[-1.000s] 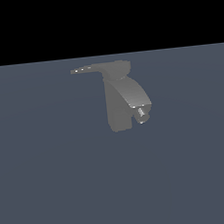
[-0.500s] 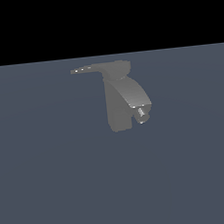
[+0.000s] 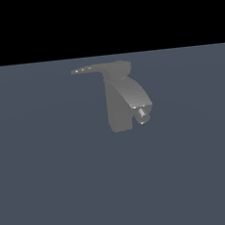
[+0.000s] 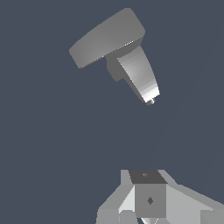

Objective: Turn on the faucet by rotating a designated handle.

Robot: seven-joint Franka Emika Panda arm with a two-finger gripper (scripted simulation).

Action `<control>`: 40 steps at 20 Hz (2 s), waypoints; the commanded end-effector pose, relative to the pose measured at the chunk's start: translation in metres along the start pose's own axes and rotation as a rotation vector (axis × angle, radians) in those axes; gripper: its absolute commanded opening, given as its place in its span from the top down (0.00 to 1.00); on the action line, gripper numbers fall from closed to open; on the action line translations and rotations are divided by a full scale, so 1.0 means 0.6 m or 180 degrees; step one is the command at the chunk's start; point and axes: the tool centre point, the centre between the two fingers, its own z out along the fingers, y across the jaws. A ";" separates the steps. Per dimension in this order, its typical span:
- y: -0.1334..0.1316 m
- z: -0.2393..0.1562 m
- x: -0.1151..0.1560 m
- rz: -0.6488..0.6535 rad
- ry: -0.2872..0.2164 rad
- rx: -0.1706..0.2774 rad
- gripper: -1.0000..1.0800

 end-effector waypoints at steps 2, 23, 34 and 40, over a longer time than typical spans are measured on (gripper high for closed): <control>-0.029 0.023 0.016 0.0235 -0.0012 -0.0001 1.00; -0.163 0.159 0.151 0.1590 -0.0084 -0.0017 1.00; -0.204 0.228 0.238 0.2275 -0.0114 -0.0036 1.00; -0.217 0.269 0.292 0.2673 -0.0128 -0.0055 1.00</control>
